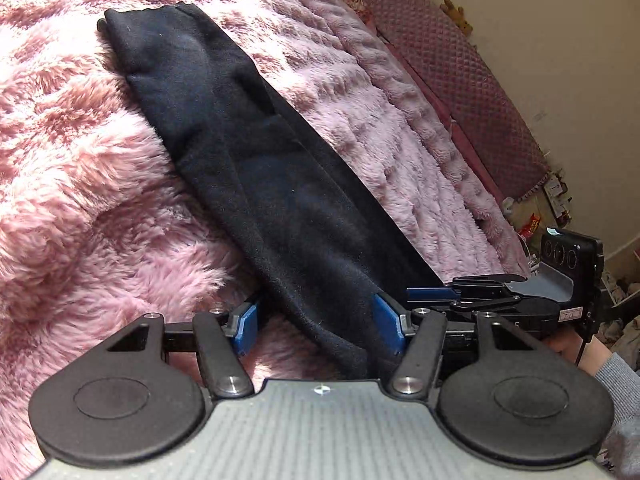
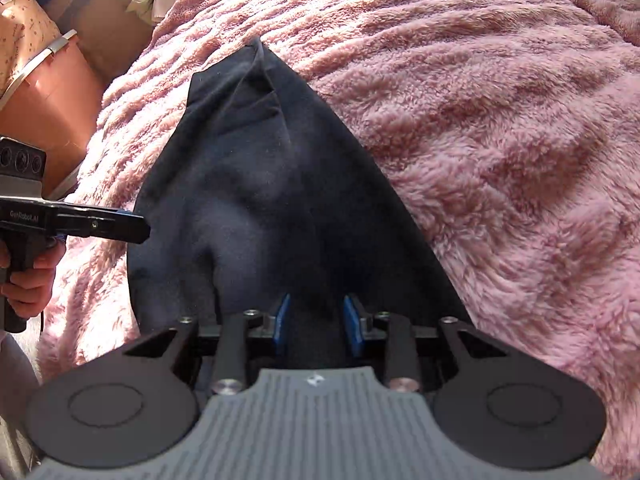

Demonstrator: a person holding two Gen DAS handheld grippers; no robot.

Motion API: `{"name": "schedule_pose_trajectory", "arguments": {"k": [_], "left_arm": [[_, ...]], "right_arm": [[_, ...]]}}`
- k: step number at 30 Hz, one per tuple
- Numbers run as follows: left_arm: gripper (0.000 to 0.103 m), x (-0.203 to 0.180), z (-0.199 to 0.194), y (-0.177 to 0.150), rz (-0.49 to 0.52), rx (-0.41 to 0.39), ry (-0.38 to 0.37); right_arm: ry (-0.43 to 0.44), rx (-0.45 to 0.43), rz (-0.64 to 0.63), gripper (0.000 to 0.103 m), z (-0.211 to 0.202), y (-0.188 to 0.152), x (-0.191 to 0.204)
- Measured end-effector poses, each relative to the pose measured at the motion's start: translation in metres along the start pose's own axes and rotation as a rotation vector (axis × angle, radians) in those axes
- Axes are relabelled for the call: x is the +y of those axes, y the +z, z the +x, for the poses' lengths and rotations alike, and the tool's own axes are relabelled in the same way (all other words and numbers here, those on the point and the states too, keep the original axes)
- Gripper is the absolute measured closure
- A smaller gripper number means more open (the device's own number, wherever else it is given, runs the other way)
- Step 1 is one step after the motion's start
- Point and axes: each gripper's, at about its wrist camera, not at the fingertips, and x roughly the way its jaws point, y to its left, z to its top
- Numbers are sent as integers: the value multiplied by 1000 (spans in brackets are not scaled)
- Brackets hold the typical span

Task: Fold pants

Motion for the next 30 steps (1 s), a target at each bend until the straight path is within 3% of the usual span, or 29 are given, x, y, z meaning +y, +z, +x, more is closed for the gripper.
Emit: {"name": "schedule_pose_trajectory", "arguments": {"k": [1, 2, 4, 6, 9, 12, 18, 19, 21, 22, 23, 25, 30], "left_arm": [[34, 0, 0, -1, 3, -1, 9], [34, 1, 1, 0, 3, -1, 15], [34, 0, 2, 0, 3, -3, 34], [37, -1, 3, 0, 18, -15, 59], [38, -5, 2, -3, 58, -23, 83], [38, -7, 6, -3, 70, -18, 91], [38, -6, 8, -2, 68, -12, 93], [38, -5, 7, -2, 64, -10, 91], [38, -3, 6, -1, 55, -8, 86], [39, -2, 6, -1, 47, -7, 84], [39, 0, 6, 0, 37, -6, 79], [39, 3, 5, 1, 17, -9, 69], [39, 6, 5, 2, -3, -5, 60]], "right_arm": [[15, -12, -17, 86, 2, 3, 2], [24, -11, -44, 102, 4, 3, 4], [14, -5, -106, 103, 8, 5, 8], [10, -21, -83, 103, 6, 8, 4], [-60, -120, -105, 103, -6, 13, 1], [-99, -157, -110, 103, -11, 21, -3], [-178, -131, -124, 103, -8, 28, -10], [-157, -112, -91, 100, -6, 31, -12], [-89, -93, 0, 71, -5, 36, -15], [-57, -111, 39, 49, -6, 39, -16], [-10, -168, 46, 50, -9, 43, -10], [2, -234, -25, 50, -10, 54, 6], [43, -206, -77, 53, 24, 97, 24]]}}
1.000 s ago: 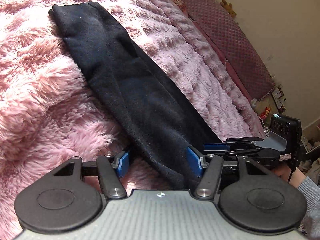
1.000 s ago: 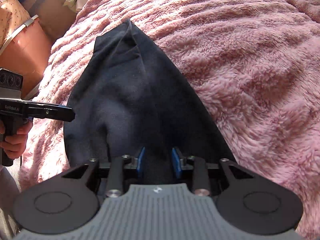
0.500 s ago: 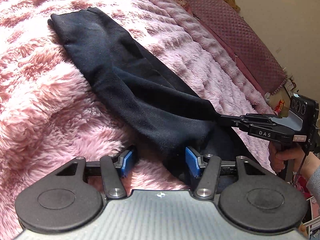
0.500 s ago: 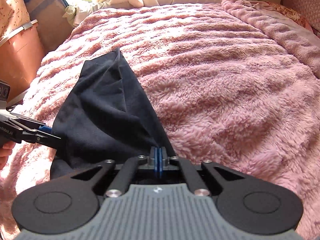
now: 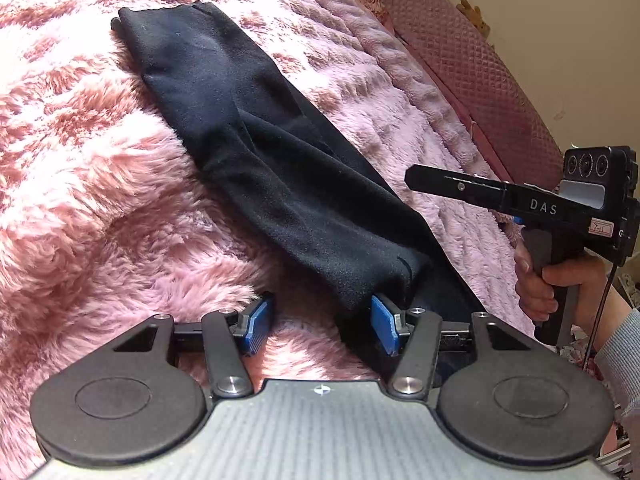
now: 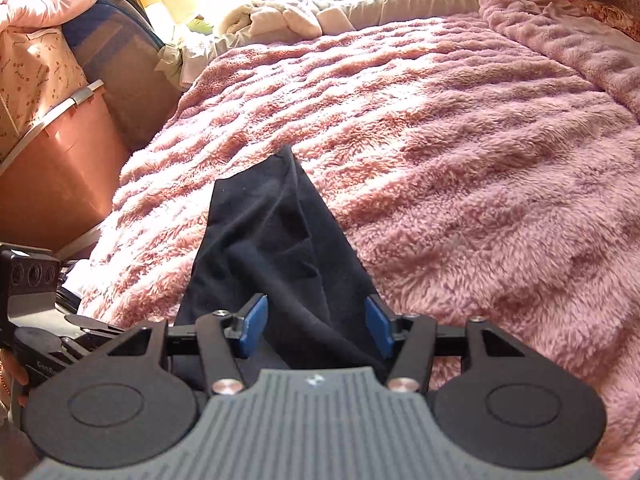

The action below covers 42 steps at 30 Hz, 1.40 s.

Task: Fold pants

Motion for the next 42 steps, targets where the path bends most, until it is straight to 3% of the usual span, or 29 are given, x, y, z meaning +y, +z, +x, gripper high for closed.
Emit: {"name": "schedule_pose_trajectory", "arguments": {"k": [2, 7, 10, 11, 12, 13, 14, 17, 21, 26, 28, 29, 31, 33, 39, 40, 41, 42], "left_arm": [[39, 0, 2, 2, -7, 2, 7], [39, -1, 3, 4, -6, -5, 14], [39, -1, 1, 4, 0, -6, 15], [39, 1, 0, 4, -8, -7, 13], [39, 2, 0, 3, -15, -5, 9], [39, 3, -1, 4, -16, -4, 6], [39, 4, -1, 4, -19, -4, 4], [39, 5, -2, 4, -31, -4, 1], [39, 5, -3, 4, -24, -4, 5], [39, 3, -4, 5, -26, -5, 12], [39, 4, -4, 5, -31, -4, 11], [39, 5, -4, 5, -35, -3, 10], [39, 6, -6, 6, -40, -3, 7], [39, 8, -7, 7, -40, -2, 4], [39, 16, -8, 10, -70, 7, -15], [39, 18, -7, 11, -85, 9, -17], [39, 18, -7, 11, -93, 11, -18], [39, 19, -6, 12, -96, 12, -20]], "right_arm": [[-4, -18, -15, 67, 19, 8, 4], [-23, 17, -28, 68, 70, 17, 7], [3, 3, -24, 65, 79, 12, 7], [9, -17, -29, 68, 78, 10, 8], [20, -33, -35, 74, 78, 9, 9], [30, -36, -49, 92, 78, 8, 11], [25, -31, -66, 103, 79, 6, 13], [0, -38, -106, 103, 79, 5, 17], [-84, -117, -128, 103, 69, 16, 17], [-139, -72, -149, 103, 78, 32, 16], [-144, -59, -115, 90, 81, 35, 15], [-120, -74, -76, 71, 80, 37, 14], [-91, -117, -55, 64, 77, 40, 18], [-82, -135, -85, 64, 81, 48, 29], [-113, -56, -197, 64, 122, 69, 48], [-124, -40, -174, 70, 130, 71, 44], [-109, -30, -161, 83, 133, 72, 42], [-93, -28, -167, 86, 136, 73, 43]]}}
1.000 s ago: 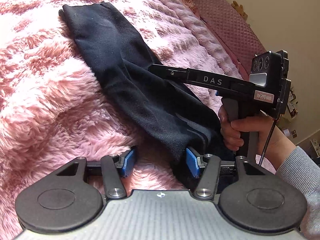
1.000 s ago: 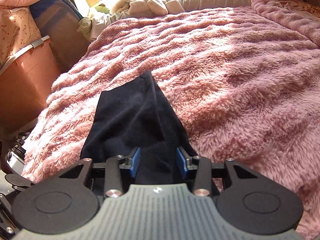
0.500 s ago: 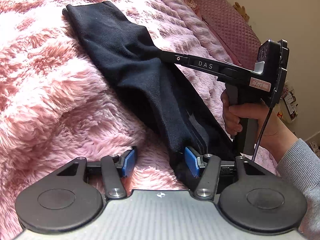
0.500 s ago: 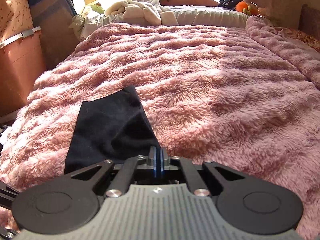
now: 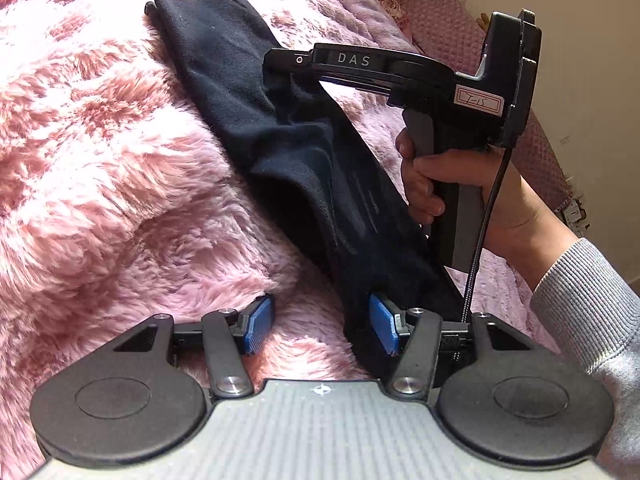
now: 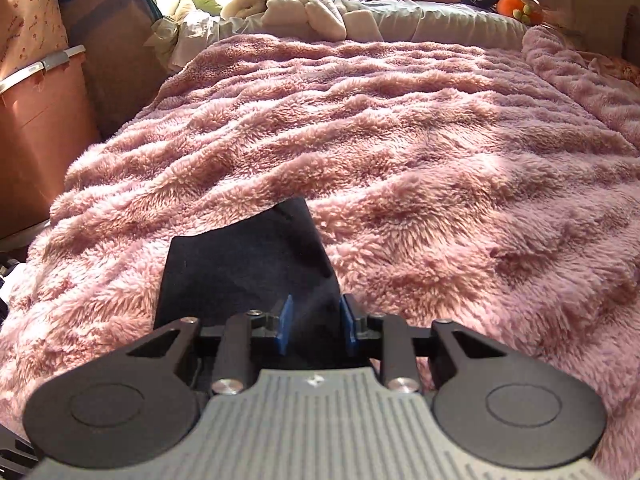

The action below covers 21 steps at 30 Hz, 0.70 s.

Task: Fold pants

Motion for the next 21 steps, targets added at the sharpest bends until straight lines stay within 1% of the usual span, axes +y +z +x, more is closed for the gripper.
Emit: {"name": "schedule_pose_trajectory", "arguments": {"k": [1, 2, 3, 4, 5, 6, 8, 9, 10, 11, 12, 13, 14, 15, 16, 18, 19, 20, 21], "left_arm": [[39, 0, 1, 1, -3, 1, 0], [39, 1, 1, 1, -9, 2, -1], [39, 3, 2, 3, -18, 3, -4], [39, 3, 3, 4, -25, 4, -5], [39, 4, 4, 4, -29, 5, -6], [39, 7, 4, 6, -34, 5, -7], [39, 7, 3, 7, -37, 2, -6], [39, 7, 3, 6, -37, -1, -4], [39, 7, 2, 6, -33, -1, -1], [39, 7, 2, 5, -26, 0, 4], [39, 5, 3, 4, -15, -1, 11], [39, 4, 3, 4, -3, -2, 18], [39, 3, 3, 3, 6, -4, 24], [39, 1, 3, 3, 14, -6, 30], [39, 1, 3, 3, 19, -8, 34], [39, -1, 3, 3, 27, -10, 39], [39, -2, 4, 3, 30, -11, 40], [39, -2, 4, 3, 33, -12, 40], [39, -2, 4, 2, 38, -11, 39]], "right_arm": [[0, -16, -34, 90, 0, 1, 4], [-1, -32, -61, 98, -1, 2, 6], [-4, -47, -70, 102, -2, 4, 6], [2, -74, -60, 103, -6, 8, 5], [10, -123, -44, 103, -11, 11, 5], [10, -186, -29, 103, -18, 14, 5], [50, -324, 14, 103, -33, 17, 4], [59, -359, 28, 103, -37, 17, 4], [48, -358, 34, 103, -36, 18, 4], [14, -318, 36, 101, -29, 18, 4], [-8, -272, 40, 100, -22, 18, 4], [-43, -180, 37, 99, -8, 15, 5], [-96, -116, 19, 90, 1, 12, 9], [-126, -95, 3, 86, 5, 10, 12], [-140, -109, -19, 84, 4, 3, 16], [-140, -147, -27, 79, -6, -1, 21], [-180, -172, -26, 72, -16, -4, 25], [-265, -222, -24, 66, -32, -9, 30], [-327, -268, -21, 64, -46, -14, 34]]}}
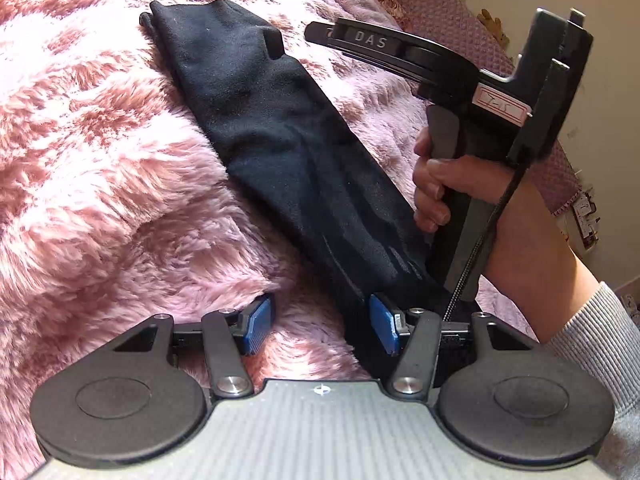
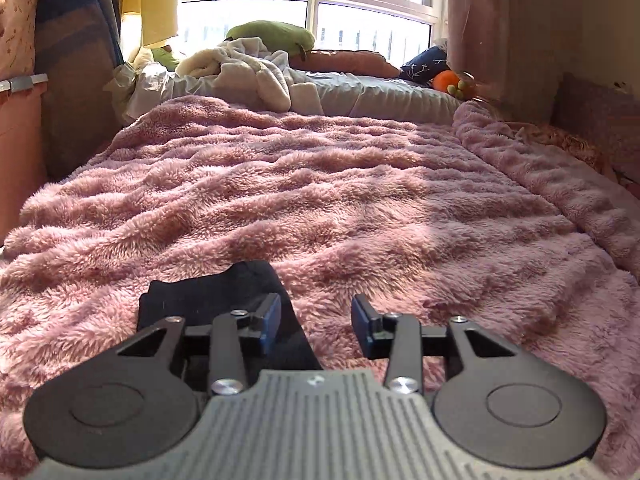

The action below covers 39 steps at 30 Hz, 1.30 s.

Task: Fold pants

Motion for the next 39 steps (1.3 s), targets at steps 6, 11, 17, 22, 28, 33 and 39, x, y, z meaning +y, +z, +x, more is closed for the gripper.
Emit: {"name": "schedule_pose_trajectory", "arguments": {"k": [6, 11, 17, 22, 28, 33, 39], "left_arm": [[39, -9, 2, -7, 6, 37, -26], [45, -40, -10, -27, 148, 15, 6], [43, -76, -17, -78, 226, 4, -170], [42, -118, 17, -119, 328, 151, -330], [40, -136, 43, -154, 476, 226, -351], [38, -134, 49, -156, 462, 246, -343], [38, -135, 48, -162, 506, 231, -333]], "right_arm": [[-45, -16, 65, 55, -109, -19, -55], [-157, 26, 113, 55, -225, -67, -110], [-232, 124, 172, 49, -332, -143, -160], [-187, 252, 204, 49, -374, -204, -178], [-74, 298, 305, 67, -385, -245, -196], [24, 217, 531, 67, -393, -257, -233], [81, 220, 706, 75, -386, -267, -255]]}}
